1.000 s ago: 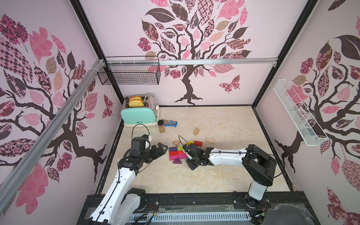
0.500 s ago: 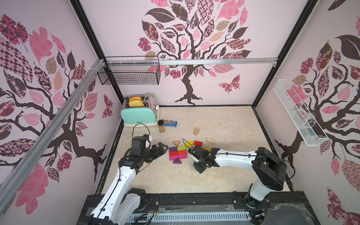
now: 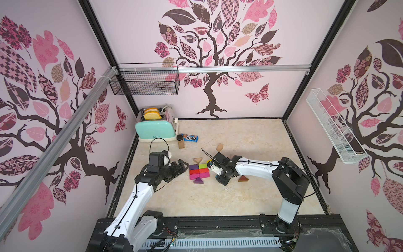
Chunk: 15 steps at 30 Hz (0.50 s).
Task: Assemble a piece of candy with building blocks
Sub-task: Move the building block to the center of the board.
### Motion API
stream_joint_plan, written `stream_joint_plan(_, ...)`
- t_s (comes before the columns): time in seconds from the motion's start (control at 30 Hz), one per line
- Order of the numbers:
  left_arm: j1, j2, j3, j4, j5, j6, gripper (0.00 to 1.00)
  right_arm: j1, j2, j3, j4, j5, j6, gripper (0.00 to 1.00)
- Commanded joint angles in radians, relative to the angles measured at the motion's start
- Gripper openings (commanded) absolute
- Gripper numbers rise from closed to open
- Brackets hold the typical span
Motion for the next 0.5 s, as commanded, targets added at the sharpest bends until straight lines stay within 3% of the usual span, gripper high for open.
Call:
stream_joint_plan(0.0, 0.006, 0.012, 0.044, 0.013, 0.017, 0.040, 0.96, -0.011, -0.036, -0.012, -0.014, -0.006, -0.039, 0.32)
stream_joint_plan(0.1, 0.006, 0.025, 0.070, 0.004, 0.021, 0.053, 0.97, -0.013, -0.029, -0.012, -0.023, 0.022, -0.047, 0.35)
stream_joint_plan(0.3, -0.002, 0.060, 0.113, 0.008, 0.029, 0.081, 0.98, -0.037, -0.085, -0.023, 0.001, 0.038, -0.031, 0.53)
stream_joint_plan(0.47, -0.125, 0.161, 0.236, -0.026, -0.062, 0.134, 0.98, -0.109, -0.271, -0.061, 0.027, -0.029, 0.064, 0.59)
